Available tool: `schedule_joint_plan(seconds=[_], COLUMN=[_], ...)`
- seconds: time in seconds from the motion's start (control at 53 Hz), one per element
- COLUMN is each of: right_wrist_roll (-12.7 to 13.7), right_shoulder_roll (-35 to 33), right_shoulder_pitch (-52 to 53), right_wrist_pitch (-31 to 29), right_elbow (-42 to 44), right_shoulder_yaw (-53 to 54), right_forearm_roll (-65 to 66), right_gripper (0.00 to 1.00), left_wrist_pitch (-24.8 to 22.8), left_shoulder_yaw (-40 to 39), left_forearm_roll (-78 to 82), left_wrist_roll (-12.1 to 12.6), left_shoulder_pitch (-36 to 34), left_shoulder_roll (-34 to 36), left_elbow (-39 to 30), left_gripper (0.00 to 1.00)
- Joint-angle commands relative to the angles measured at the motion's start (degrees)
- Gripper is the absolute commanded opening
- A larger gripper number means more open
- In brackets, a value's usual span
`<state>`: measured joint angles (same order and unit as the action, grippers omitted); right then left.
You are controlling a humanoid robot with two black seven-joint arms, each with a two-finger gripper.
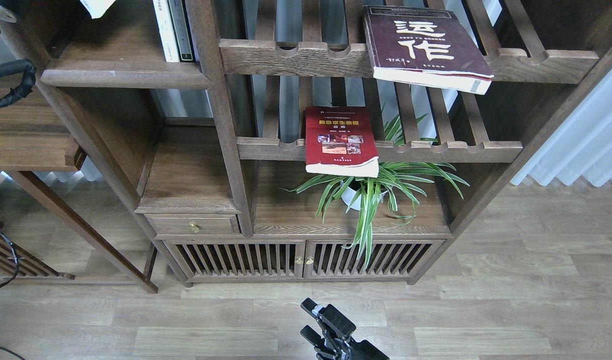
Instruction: Organize books on shelf
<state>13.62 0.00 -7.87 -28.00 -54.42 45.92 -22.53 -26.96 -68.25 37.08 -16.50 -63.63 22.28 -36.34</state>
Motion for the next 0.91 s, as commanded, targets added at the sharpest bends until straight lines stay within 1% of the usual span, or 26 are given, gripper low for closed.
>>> schedule_joint_plan(seconds=[0.0,0.094,0.207,0.358,0.604,0.811,0.886], right_wrist_roll=[0.0,-0.1,-0.1,-0.1,-0.1,-0.1,-0.1], right_shoulder_roll=[0.0,0.0,0.0,0.0,0.0,0.0,0.0], right_shoulder_pitch=[1.7,3.2,3.5,3.5,3.4,3.1,2.9], right_wrist_pitch=[0.0,0.0,0.0,0.0,0.0,0.0,0.0], right_elbow=[0.5,0.4,0.0,-0.2,-0.2,-1.8,-2.2], right_shoulder_yaw=[0.0,0.0,0.3,1.8,2.5,4.8,4.9], right_forearm_roll=[-0.5,-0.6,-1.1,-1.5,-1.5,-1.6,-1.7], right_gripper=[0.98,0.98,0.98,0.98,0.98,0.98,0.98], left_wrist_pitch=[0.0,-0.1,0.2,0.2,0.3,0.6,0.5], left_shoulder_yaw=[0.1,0.1,-0.7,-1.4,-0.9,-0.7,-0.5], left_forearm_roll=[0.9,2.9,5.5,5.5,6.0,6.1,6.2], left_wrist_roll=[-0.7,-1.0,-3.0,-3.0,-2.9,-3.1,-3.1], left_shoulder_pitch=[0.1,0.1,0.4,2.1,2.3,1.4,-0.4], left_shoulder_roll=[0.0,0.0,-0.2,-0.9,-2.0,-4.0,-5.4], left_elbow=[0.0,0.0,0.1,0.0,0.6,3.9,6.0], left_gripper=[0.05,0.05,0.05,0.05,0.05,0.05,0.05])
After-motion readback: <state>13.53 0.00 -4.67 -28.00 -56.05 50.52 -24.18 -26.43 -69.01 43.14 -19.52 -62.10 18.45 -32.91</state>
